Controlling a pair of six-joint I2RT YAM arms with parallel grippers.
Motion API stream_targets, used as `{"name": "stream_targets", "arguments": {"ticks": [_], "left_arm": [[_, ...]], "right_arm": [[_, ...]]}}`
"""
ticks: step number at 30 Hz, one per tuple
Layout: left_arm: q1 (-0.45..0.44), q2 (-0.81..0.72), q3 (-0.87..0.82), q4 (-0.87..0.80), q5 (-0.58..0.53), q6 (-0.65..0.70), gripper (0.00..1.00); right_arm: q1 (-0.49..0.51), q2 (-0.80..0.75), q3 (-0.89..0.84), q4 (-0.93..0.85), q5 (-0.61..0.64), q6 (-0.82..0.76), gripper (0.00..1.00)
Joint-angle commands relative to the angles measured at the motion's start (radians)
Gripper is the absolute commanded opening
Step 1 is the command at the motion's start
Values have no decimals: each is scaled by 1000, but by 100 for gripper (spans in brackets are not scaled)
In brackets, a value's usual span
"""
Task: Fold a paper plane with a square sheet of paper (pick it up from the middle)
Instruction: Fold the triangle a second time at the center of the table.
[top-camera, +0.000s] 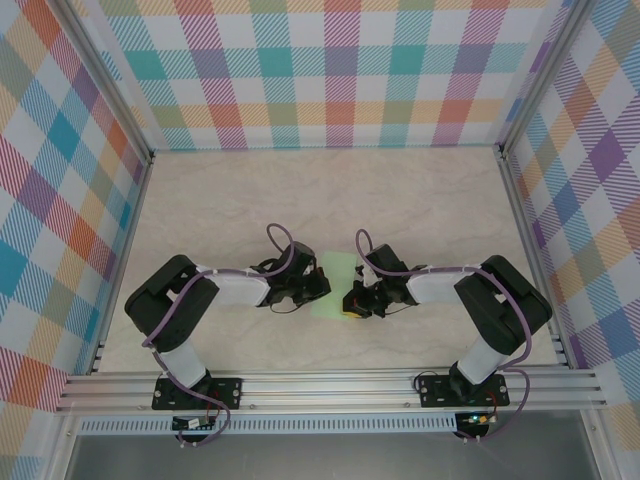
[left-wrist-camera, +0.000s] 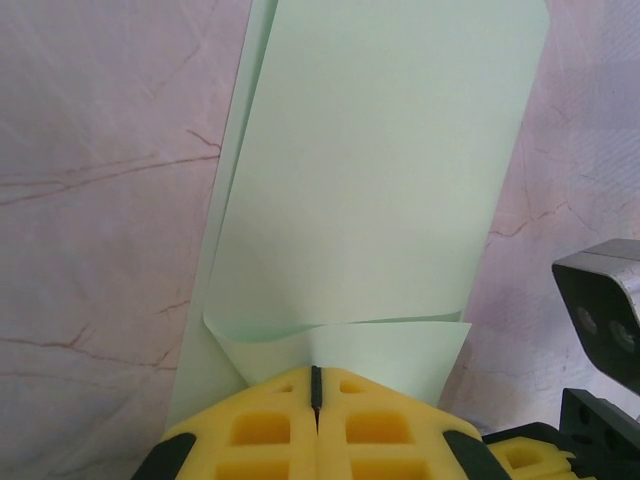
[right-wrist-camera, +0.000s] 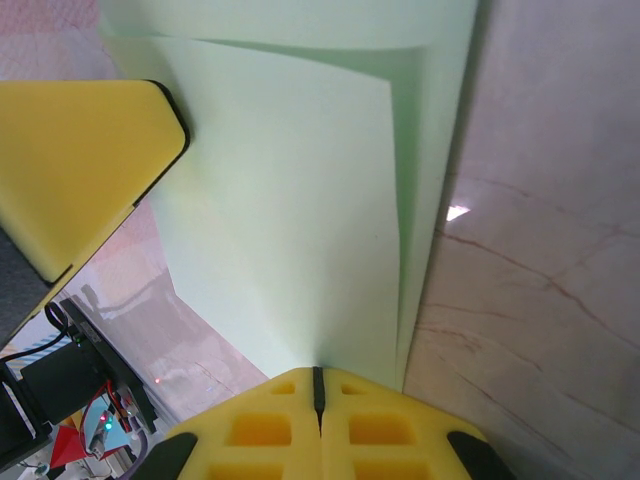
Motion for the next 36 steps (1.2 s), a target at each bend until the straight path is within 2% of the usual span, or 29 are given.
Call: {"name": "stream_targets", "arguments": {"ticks": [1,27,36], "left_arm": [[46,38,-3,-41,-56,30,0],[176,28,-22,-34,0,71,0],[186,-75,-5,-65,52,75,0]], "right_arm": [[3,33,-42,-83,70,-2,5],[2,24,-44,-86,67,-2,5],[2,25,-34,-79,58,0,5]]}}
